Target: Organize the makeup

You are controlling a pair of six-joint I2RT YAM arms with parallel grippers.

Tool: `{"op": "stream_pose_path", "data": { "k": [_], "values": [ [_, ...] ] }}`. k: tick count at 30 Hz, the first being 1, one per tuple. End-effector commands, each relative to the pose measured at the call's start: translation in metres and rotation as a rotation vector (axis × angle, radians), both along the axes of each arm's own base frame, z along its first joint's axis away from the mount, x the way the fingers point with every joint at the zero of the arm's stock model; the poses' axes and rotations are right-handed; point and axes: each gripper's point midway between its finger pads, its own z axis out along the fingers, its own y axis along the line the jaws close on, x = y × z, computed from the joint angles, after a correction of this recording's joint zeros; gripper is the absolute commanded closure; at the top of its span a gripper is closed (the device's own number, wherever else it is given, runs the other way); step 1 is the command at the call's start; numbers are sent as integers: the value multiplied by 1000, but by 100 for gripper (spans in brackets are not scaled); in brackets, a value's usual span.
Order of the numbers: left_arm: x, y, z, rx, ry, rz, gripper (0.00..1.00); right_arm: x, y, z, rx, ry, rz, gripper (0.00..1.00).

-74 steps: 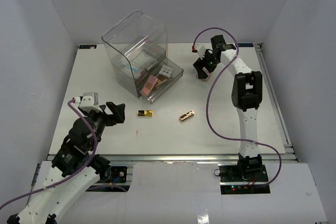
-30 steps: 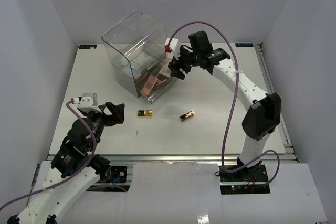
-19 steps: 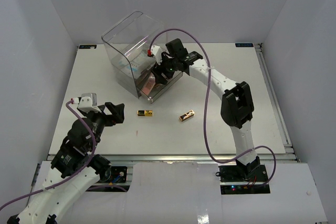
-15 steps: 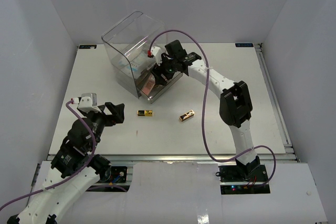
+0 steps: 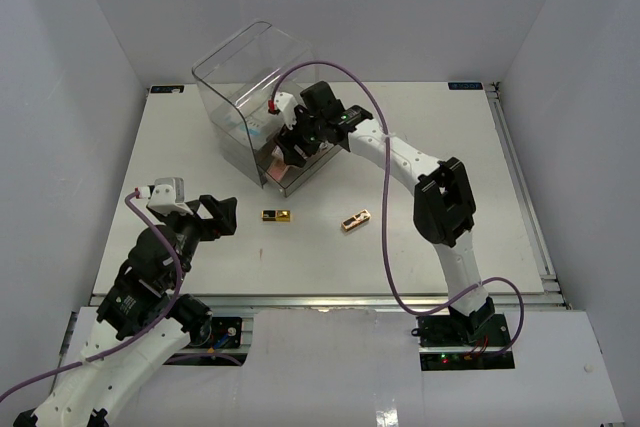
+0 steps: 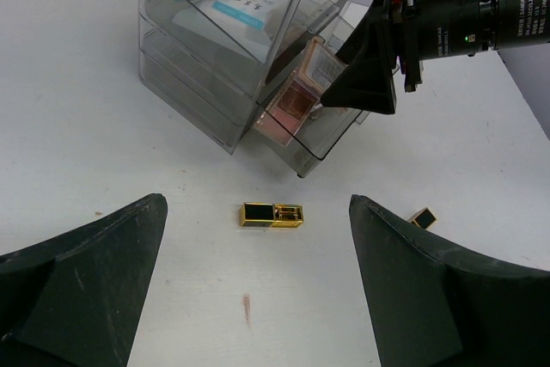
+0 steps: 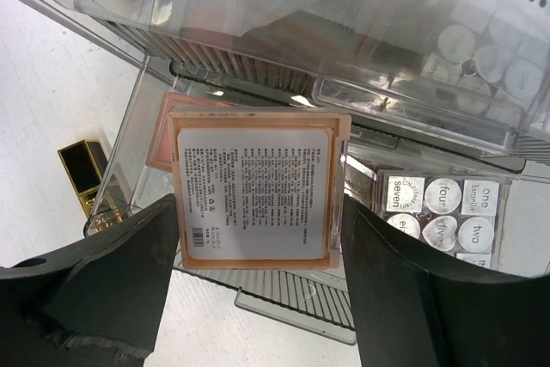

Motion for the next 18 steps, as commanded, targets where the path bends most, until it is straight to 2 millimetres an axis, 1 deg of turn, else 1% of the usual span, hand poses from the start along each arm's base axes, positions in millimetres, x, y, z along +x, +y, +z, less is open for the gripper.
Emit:
{"op": "stream_pose_path", "data": {
  "k": [1, 6, 8, 12, 13, 16, 17, 18],
  "values": [
    [-1, 3, -1, -2, 1, 10, 2, 12, 12, 4, 8, -56, -37, 65],
    [-2, 3, -1, -5, 0, 10, 2, 9, 12, -4, -16, -55, -37, 61],
    [-1, 3, -1, -4, -1, 10, 2, 10, 11, -6, -22, -56, -43, 55],
    [-2, 3, 0, -6, -4, 10, 2, 6, 13, -11, -25, -37, -57, 50],
    [-2, 3, 0, -6, -3, 10, 2, 5, 14, -11, -25, -32, -64, 48],
    [-2, 3, 0, -5, -3, 10, 2, 3, 14, -15, -31, -20, -79, 32],
    [-2, 3, 0, -6, -3, 10, 2, 1, 14, -16, -32, -18, -76, 19],
    [-2, 4, 0, -6, -4, 10, 2, 0, 14, -17, -34, -15, -74, 10]
  ]
}}
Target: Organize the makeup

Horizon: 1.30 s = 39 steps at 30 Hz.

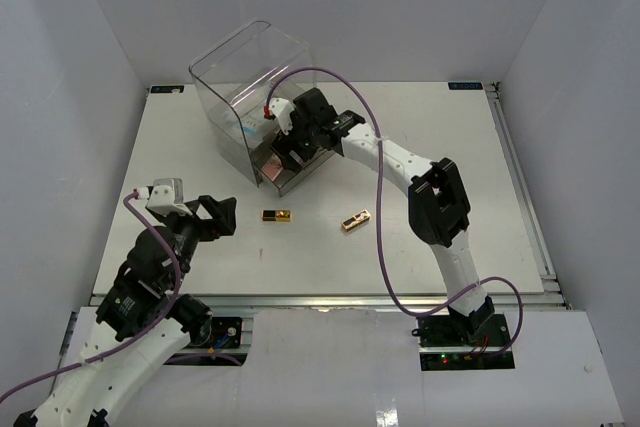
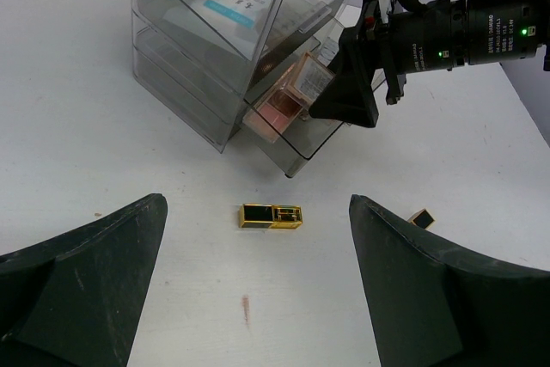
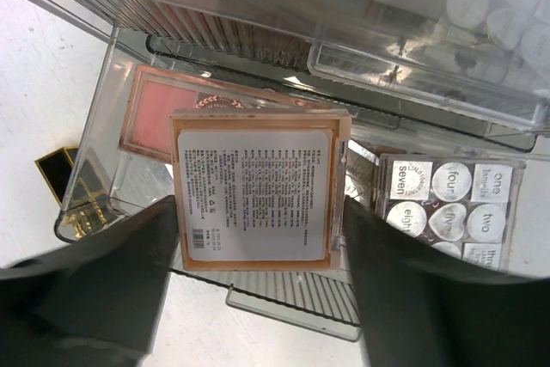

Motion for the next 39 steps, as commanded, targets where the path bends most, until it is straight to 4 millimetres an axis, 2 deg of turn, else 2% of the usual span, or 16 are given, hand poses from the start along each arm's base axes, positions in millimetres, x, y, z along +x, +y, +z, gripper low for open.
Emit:
{"op": "stream_pose_path", "data": {
  "k": [1, 7, 16, 23, 26, 29, 32, 33, 37, 39],
  "values": [
    [-1, 3, -1, -2, 2, 10, 2, -1, 10, 0, 22, -6, -16, 10],
    [-1, 3, 0, -4, -1, 10, 2, -8, 10, 8, 36, -1, -2, 10],
    [-2, 3, 0, -5, -3, 9, 2, -19, 4, 60, 100, -71, 63, 10],
    [-3, 4, 1, -11, -9, 9, 2, -26, -8, 83, 127, -137, 167, 10],
    [-3, 3, 2, -11, -11, 6, 2, -39, -10, 81, 128, -155, 267, 10],
    [-3, 3, 2, -11, -11, 6, 2, -52, -10, 70, 134, -138, 382, 10],
    [-3, 4, 2, -10, -12, 9, 2, -53, -5, 61, 144, -125, 433, 5],
    [-3, 4, 2, -11, -11, 9, 2, -49, -4, 59, 145, -123, 429, 6],
    [-3, 4, 2, -10, -10, 11, 2, -35, 4, 53, 154, -81, 378, 37],
    [-3, 4, 1, -9, -9, 12, 2, -30, 6, 46, 148, -63, 349, 48]
  ]
}}
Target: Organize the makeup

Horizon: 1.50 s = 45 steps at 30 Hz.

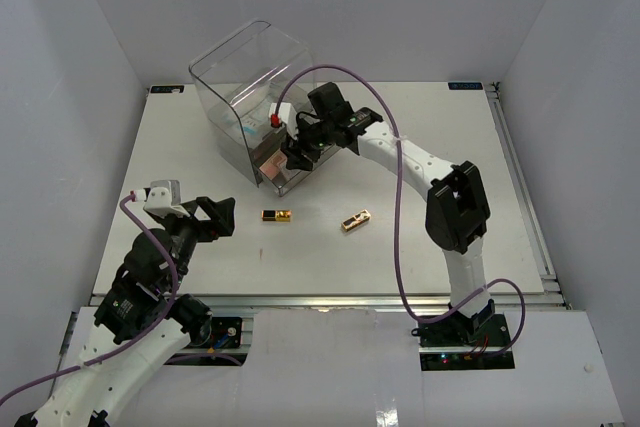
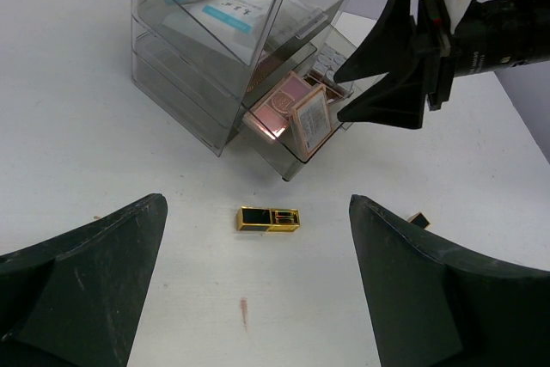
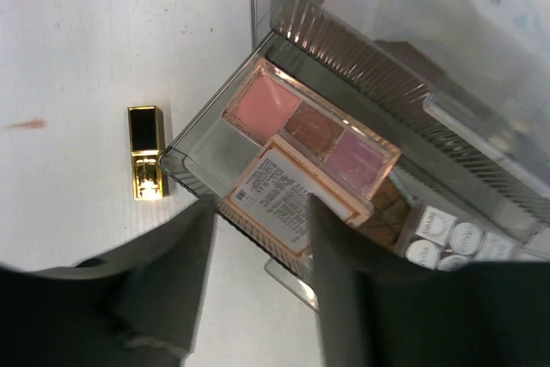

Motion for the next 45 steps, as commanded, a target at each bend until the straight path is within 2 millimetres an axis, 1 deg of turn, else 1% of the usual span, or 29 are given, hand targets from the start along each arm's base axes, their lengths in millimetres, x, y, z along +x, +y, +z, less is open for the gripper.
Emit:
{"op": "stream_pose_path", "data": {
  "k": [1, 4, 9, 11, 14, 20, 23, 29, 32, 38, 40, 45],
  "values": [
    [0, 3, -3, 2, 7, 12, 2, 11, 9, -2, 19, 32, -25, 52],
    [0, 2, -2, 2, 8, 12, 2, 18, 10, -12, 5, 39, -58, 57],
    [0, 2, -3, 5, 10, 12, 2, 33, 11, -22, -6, 16, -110, 57],
    [0, 2, -3, 6, 10, 13, 2, 37, 11, -27, -8, 16, -135, 56],
    [1, 2, -4, 7, 12, 13, 2, 43, 13, -27, 10, 6, -160, 54],
    [2, 1, -6, 13, 21, 13, 2, 50, 17, -21, 43, -16, -185, 52],
    [2, 1, -6, 14, 22, 12, 2, 55, 17, -27, 32, -18, -199, 50],
    [2, 1, -6, 14, 21, 15, 2, 65, 18, -45, 4, -11, -229, 48],
    [3, 1, -6, 16, 25, 14, 2, 69, 20, -51, -2, -10, -238, 47],
    [3, 1, -7, 19, 28, 16, 2, 81, 25, -47, 5, -39, -260, 43],
    [3, 1, -8, 21, 31, 16, 2, 85, 26, -50, 2, -42, -269, 42],
    [3, 1, -8, 21, 31, 17, 2, 96, 28, -49, 2, -64, -299, 40]
  ]
}}
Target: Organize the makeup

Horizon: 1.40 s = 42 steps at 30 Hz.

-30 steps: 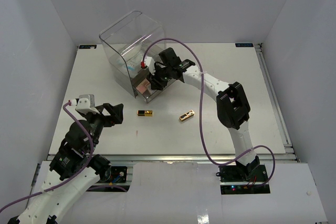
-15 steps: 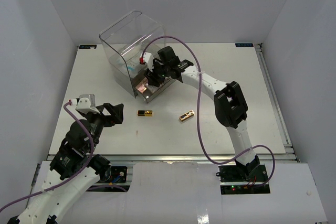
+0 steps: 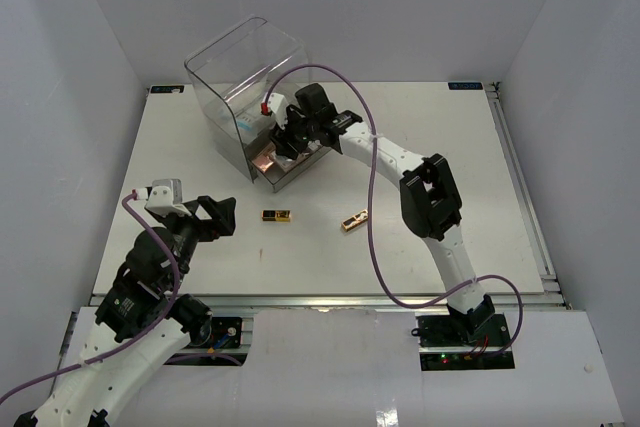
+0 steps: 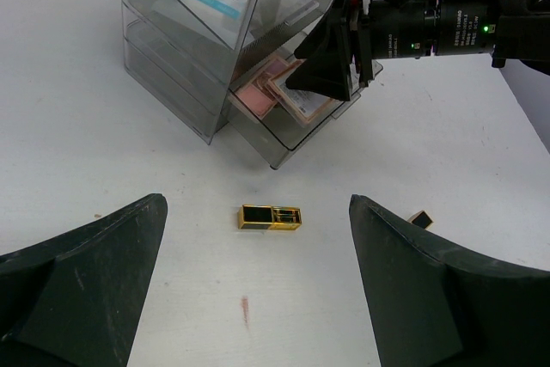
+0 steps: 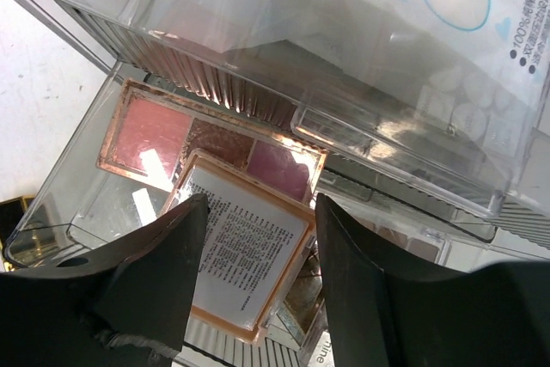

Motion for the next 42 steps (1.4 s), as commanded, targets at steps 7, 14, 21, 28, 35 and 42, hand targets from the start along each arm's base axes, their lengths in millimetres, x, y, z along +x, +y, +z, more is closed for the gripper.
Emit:
{"op": "stream_pose_path", "data": {
  "k": [7, 14, 21, 28, 35, 42],
  "values": [
    [2, 2, -6, 15, 23, 19, 2, 45, -12, -4, -43, -93, -164, 36],
    [2, 2, -7, 16, 24, 17, 2, 70, -38, 3, -56, -124, -290, 35],
    [2, 2, -7, 16, 23, 18, 2, 91, -65, 16, -55, -161, -365, 33],
    [2, 2, -7, 16, 25, 20, 2, 92, -73, 28, -16, -154, -361, 30],
    [3, 1, -7, 18, 29, 17, 2, 37, -56, 56, 56, -146, -57, 20],
    [2, 2, -6, 13, 22, 15, 2, 11, -54, 44, 93, 11, -67, 10]
  ]
}}
